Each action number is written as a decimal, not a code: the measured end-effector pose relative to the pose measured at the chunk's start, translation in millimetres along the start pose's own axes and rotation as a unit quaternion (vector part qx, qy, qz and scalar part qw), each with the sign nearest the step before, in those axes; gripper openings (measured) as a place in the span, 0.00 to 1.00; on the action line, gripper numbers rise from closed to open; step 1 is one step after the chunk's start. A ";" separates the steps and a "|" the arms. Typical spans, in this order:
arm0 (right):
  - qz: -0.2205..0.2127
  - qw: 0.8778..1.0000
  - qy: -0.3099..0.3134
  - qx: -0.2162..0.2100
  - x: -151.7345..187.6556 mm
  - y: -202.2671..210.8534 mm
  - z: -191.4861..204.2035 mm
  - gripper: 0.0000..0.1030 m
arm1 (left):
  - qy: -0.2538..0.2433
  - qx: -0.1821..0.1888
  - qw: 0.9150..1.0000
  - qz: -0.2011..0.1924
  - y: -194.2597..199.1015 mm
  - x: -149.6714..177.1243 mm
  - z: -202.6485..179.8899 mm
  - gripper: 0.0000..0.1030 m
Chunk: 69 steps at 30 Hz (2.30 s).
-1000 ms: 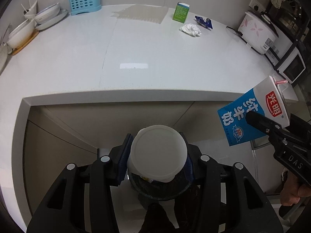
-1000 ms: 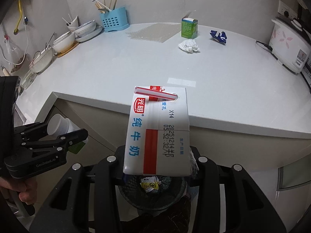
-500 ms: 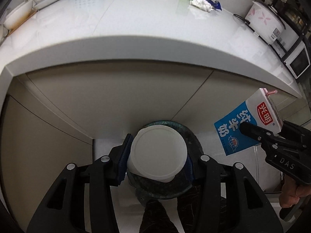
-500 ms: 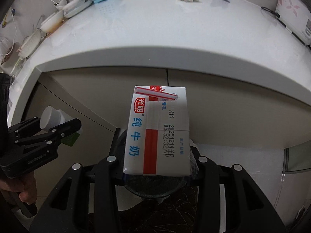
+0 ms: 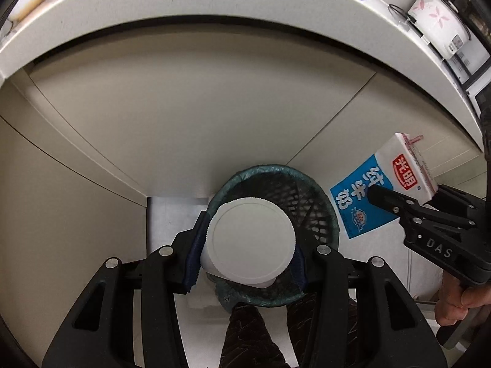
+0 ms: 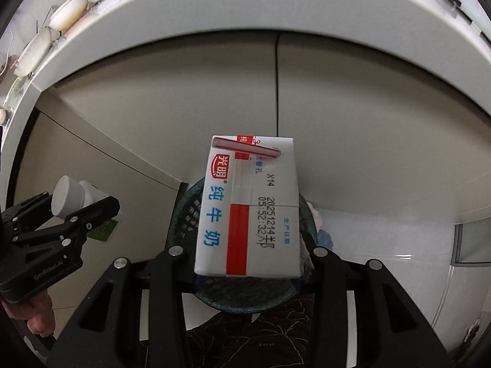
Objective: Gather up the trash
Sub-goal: 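Open the right tool over the bin to drop the milk carton, then open the left tool over the bin to drop the white pill bottle, then raise both tools back over the counter toward the crumpled white tissue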
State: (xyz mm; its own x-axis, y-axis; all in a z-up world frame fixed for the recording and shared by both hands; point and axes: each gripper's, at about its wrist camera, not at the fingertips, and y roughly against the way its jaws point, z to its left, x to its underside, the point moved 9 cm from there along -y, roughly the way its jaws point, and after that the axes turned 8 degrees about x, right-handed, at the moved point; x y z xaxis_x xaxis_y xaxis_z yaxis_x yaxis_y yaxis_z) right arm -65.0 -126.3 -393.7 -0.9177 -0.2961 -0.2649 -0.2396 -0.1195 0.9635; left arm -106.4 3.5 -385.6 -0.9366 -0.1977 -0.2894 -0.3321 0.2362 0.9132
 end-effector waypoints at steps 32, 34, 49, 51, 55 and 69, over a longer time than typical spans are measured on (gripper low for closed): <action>-0.009 0.997 -0.057 0.048 11.1 0.5 -61.2 0.93 | -0.036 0.026 0.998 0.045 -54.6 7.4 -39.6 0.44; -0.008 0.997 -0.063 0.051 15.3 1.6 -68.0 0.93 | -0.041 0.029 0.998 0.050 -61.7 7.6 -46.0 0.44; -0.004 0.994 -0.089 0.061 19.9 11.9 -107.3 0.93 | -0.054 0.031 0.996 0.067 -87.4 8.9 -70.1 0.47; -0.005 0.994 -0.090 0.061 18.8 13.1 -108.5 0.93 | -0.053 0.030 0.996 0.062 -86.6 7.4 -70.3 0.53; -0.006 0.994 -0.090 0.060 17.9 13.7 -108.9 0.93 | -0.050 0.026 0.997 0.054 -83.1 5.2 -69.2 0.68; -0.068 0.992 -0.086 0.055 -18.0 66.3 -112.8 0.93 | -0.045 0.012 0.999 -0.012 -1.5 -26.1 -56.9 0.94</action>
State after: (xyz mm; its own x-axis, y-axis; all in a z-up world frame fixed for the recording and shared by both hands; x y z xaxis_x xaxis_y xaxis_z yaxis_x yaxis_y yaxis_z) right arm -28.7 -235.7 -329.5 -0.9131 -0.1167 -0.3906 -0.3886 -0.0406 0.9205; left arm -75.1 -45.8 -363.1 -0.9342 -0.1170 -0.3370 -0.3562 0.2546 0.8990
